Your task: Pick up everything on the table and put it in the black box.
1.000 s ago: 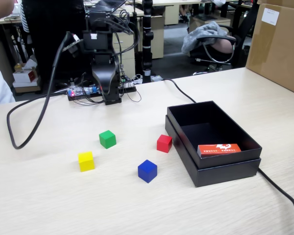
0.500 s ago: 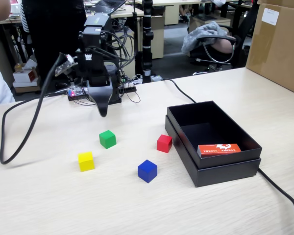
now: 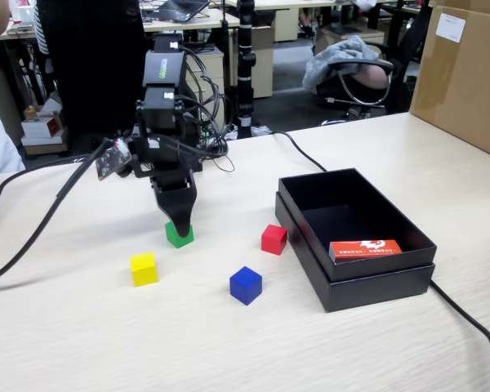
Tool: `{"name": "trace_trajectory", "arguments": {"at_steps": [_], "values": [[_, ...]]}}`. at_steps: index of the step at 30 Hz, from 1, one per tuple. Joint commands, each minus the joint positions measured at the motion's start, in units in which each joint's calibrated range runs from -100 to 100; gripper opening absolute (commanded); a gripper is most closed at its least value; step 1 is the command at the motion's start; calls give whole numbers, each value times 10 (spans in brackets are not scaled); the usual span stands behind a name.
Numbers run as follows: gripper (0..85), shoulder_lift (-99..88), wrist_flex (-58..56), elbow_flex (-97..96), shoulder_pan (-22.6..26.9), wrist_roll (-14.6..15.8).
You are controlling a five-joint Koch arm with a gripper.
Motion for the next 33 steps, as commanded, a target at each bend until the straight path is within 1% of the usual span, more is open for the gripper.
{"name": "trace_trajectory", "arguments": {"at_steps": [1, 13, 17, 18, 22, 24, 25, 27, 28, 30, 33], "values": [[479, 11, 4, 34, 3, -2], [475, 96, 4, 50, 5, -2], [423, 105, 4, 56, 7, -2], [422, 106, 4, 56, 8, -2], [320, 109, 4, 58, 10, -7], [306, 109, 4, 56, 11, -10], [258, 110, 4, 56, 11, -11], [110, 109, 4, 59, 11, -16], [8, 105, 4, 59, 11, -21], [9, 95, 4, 52, 10, -23], [9, 17, 1, 32, 10, -25]]}}
